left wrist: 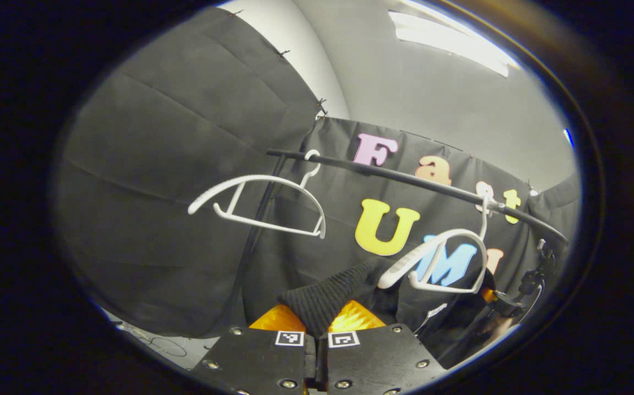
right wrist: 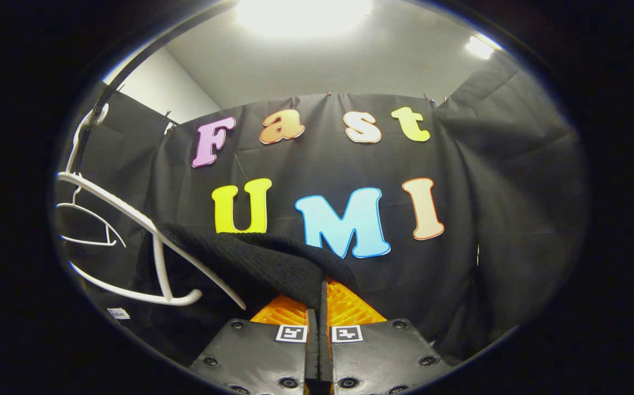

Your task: Grasp the clothes on the hanger with both hands and then place them into the laundry hamper below.

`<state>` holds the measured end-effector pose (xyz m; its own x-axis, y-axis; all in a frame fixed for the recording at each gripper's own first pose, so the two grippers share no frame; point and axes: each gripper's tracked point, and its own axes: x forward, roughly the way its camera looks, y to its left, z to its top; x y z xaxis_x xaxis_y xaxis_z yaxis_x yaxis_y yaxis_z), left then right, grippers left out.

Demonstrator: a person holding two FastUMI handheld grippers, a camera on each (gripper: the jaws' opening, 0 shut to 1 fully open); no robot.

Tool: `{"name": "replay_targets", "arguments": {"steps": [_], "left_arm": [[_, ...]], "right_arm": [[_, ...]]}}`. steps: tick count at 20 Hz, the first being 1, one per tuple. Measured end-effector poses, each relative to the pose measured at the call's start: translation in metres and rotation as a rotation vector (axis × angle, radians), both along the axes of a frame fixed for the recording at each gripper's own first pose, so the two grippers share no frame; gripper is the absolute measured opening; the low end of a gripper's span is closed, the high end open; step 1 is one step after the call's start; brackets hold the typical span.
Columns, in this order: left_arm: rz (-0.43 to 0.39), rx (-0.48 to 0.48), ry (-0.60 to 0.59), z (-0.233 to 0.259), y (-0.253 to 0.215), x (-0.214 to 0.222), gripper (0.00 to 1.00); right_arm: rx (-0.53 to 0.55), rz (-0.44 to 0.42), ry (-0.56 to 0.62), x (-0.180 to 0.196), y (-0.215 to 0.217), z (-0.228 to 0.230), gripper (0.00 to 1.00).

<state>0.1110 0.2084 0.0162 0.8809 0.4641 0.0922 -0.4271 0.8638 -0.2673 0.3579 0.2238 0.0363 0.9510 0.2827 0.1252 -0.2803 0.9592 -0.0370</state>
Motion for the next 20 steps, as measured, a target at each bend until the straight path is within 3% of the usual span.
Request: {"name": "replay_targets", "arguments": {"steps": [5,13,20], "left_arm": [[-0.013,-0.001,0.069,-0.034,-0.011,0.016,0.02],[-0.007,0.008,0.174,-0.075,-0.037,0.007,0.02],[0.019,0.041,0.249,-0.095,-0.077,-0.015,0.01]], "right_arm": [[-0.042,-0.023,0.024,0.005,-0.01,-0.027,0.02],[-0.067,-0.015,0.125,0.003,-0.042,-0.072,0.02],[-0.098,0.12,0.133,-0.039,-0.056,-0.092,0.0]]}}
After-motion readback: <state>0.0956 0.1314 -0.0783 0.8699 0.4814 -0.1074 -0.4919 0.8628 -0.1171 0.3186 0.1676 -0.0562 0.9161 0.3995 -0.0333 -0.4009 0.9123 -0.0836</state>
